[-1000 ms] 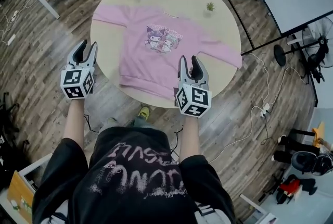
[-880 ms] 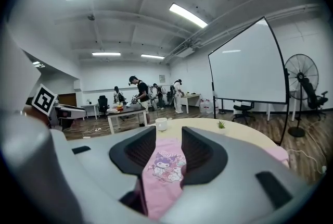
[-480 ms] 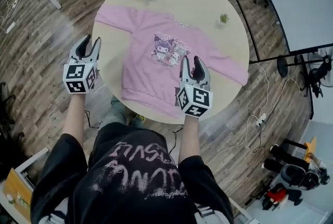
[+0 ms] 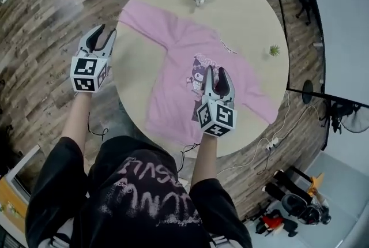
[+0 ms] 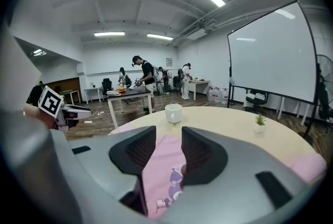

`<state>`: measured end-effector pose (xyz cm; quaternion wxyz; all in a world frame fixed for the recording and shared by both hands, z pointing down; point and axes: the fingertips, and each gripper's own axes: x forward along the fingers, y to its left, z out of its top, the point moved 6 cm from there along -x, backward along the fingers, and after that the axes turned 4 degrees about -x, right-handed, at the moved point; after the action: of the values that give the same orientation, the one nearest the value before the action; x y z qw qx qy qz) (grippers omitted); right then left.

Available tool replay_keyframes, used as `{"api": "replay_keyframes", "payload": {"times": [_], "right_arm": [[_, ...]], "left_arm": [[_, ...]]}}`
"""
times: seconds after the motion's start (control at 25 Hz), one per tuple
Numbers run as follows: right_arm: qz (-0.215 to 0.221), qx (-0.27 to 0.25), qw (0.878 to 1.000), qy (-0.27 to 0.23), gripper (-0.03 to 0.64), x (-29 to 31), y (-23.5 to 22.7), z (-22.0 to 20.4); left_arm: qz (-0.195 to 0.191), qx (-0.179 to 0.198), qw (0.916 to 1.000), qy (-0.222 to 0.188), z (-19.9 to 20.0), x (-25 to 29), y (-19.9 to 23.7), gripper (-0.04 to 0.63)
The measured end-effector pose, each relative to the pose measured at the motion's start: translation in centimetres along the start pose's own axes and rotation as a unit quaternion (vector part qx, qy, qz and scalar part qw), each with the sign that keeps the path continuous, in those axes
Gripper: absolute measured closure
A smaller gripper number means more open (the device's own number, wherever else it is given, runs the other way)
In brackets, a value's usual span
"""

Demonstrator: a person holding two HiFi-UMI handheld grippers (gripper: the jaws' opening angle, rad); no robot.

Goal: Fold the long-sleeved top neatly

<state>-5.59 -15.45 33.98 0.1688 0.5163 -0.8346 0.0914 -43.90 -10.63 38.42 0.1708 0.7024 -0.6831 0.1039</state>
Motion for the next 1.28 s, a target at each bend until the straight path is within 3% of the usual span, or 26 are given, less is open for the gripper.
{"api": "replay_keyframes", "payload": {"times": [0.24, 0.44, 0.72, 1.0, 1.28], "right_arm": [[0.001, 0.005, 0.999, 0.035, 0.456, 7.7, 2.9, -1.2], [0.002, 0.004, 0.998, 0.069, 0.456, 11.1, 4.1, -3.3], [-0.01, -0.002, 0.994, 0.104, 0.453, 14.5, 4.7, -5.6], [-0.031, 0.008, 0.991, 0.131, 0.451, 15.8, 4.4, -7.1], [-0.051, 0.017, 0.988, 0.142, 0.451, 15.7, 4.0, -7.3]], "left_arm": [[0.003, -0.002, 0.9995, 0.032, -3.5, 6.2, 6.6, 0.445], [-0.002, -0.005, 0.9985, 0.055, -7.5, 9.7, 8.9, 0.445], [-0.058, 0.023, 0.9941, 0.089, -12.9, 14.4, 9.8, 0.445], [-0.113, 0.027, 0.9881, 0.101, -16.0, 17.1, 8.8, 0.445], [-0.118, 0.041, 0.9881, 0.089, -15.8, 18.9, 9.0, 0.433]]}}
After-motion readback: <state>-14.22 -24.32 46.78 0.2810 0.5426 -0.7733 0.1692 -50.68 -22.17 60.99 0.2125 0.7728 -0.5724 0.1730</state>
